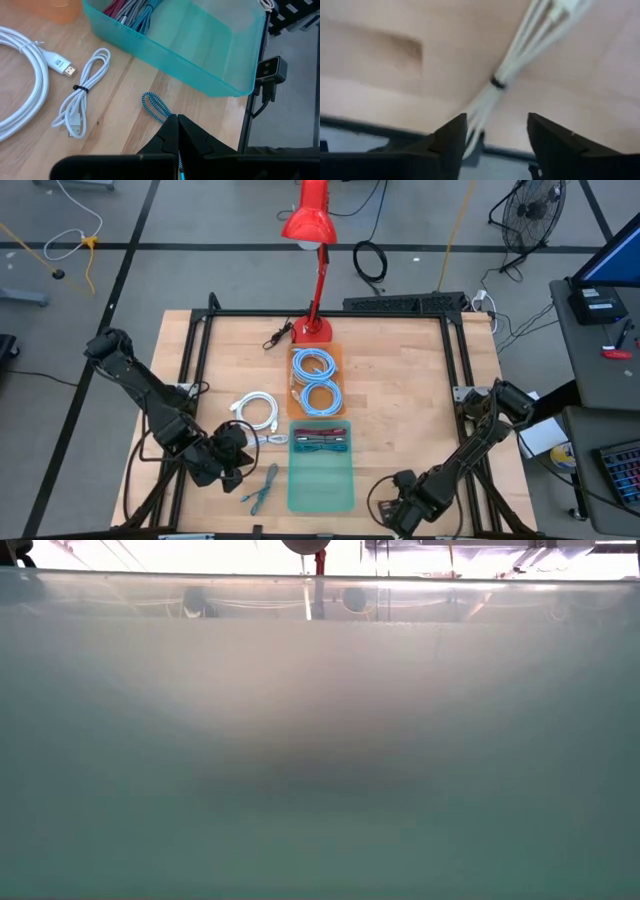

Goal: Sort cables
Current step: Put the yellow charger cable into the blue bin

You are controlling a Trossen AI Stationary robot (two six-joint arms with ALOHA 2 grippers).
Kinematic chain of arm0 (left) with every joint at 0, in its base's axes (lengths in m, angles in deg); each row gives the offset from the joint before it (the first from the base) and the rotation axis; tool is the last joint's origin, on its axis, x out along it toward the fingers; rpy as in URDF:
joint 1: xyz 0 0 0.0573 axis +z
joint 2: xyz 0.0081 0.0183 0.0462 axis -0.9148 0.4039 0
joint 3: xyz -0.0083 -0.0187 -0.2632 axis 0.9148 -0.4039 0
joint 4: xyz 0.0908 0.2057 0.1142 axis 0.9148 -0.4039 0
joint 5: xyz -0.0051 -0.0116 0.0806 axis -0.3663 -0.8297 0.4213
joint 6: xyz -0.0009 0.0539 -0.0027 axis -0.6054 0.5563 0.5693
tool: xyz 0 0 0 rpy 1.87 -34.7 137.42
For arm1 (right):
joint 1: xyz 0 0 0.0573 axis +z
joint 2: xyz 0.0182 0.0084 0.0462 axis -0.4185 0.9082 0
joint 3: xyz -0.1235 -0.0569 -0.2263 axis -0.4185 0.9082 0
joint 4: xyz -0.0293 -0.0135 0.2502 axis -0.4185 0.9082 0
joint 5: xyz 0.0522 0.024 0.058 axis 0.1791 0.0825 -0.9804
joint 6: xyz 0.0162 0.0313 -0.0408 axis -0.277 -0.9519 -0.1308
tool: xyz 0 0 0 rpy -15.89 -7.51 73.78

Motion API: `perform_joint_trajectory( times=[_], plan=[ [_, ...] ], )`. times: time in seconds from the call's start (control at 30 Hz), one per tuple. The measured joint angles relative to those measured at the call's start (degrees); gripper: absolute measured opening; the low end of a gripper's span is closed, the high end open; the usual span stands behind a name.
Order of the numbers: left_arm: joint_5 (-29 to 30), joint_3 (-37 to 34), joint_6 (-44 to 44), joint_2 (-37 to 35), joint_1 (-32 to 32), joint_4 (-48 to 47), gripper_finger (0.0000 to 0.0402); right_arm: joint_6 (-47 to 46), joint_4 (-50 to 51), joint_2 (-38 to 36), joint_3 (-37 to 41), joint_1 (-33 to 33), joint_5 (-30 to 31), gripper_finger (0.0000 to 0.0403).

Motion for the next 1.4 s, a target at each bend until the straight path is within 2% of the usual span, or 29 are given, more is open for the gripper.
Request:
perform_joint_trajectory(
  times=[0.23, 0.47, 0.57, 0.67, 0.87, 1.03, 1.13, 1.27, 1.4],
  plan=[
    [1.1, 0.0, -0.2, 0.0, -1.5, 0.0, 0.0001, 0.4, -0.6, 0.0, 2.6, -1.4, 2.4, 0.0267],
    [1.5, 0.0, -1.6, 0.0, -2.9, 0.0, 0.0001, -1.4, -8.0, -0.3, 8.7, -1.4, 0.9, 0.0275],
    [1.5, 0.0, -1.9, 0.0, -3.3, 0.0, 0.0001, -2.2, -9.1, -0.3, 9.4, -2.1, 0.8, 0.0252],
    [1.5, 0.0, -2.5, 0.0, -3.5, -0.1, 0.0001, -2.0, -9.1, -0.3, 9.4, -2.5, 1.8, 0.0200],
    [2.0, 0.0, -2.4, 0.0, -3.5, -0.1, 0.0001, -0.1, -10.3, -0.2, 9.4, -2.5, 6.5, 0.0025],
    [2.9, 0.0, -2.4, 0.0, -3.5, -0.1, 0.0001, 2.2, -8.8, -1.7, 9.3, -2.8, 8.2, 0.0013],
    [2.9, 0.0, -2.4, 0.0, -3.5, -0.1, 0.0001, 3.6, -2.6, -5.5, 9.0, -3.3, 11.8, 0.0006],
    [3.1, 0.0, -2.4, 0.0, -3.5, -0.2, 0.0001, 7.1, 5.8, -13.0, 6.4, -5.2, 20.2, 0.0004],
    [3.4, 0.0, -2.4, 0.0, -3.4, -0.2, 0.0001, 15.8, 11.2, -19.4, 2.0, -9.4, 31.0, 0.0003]
  ],
)
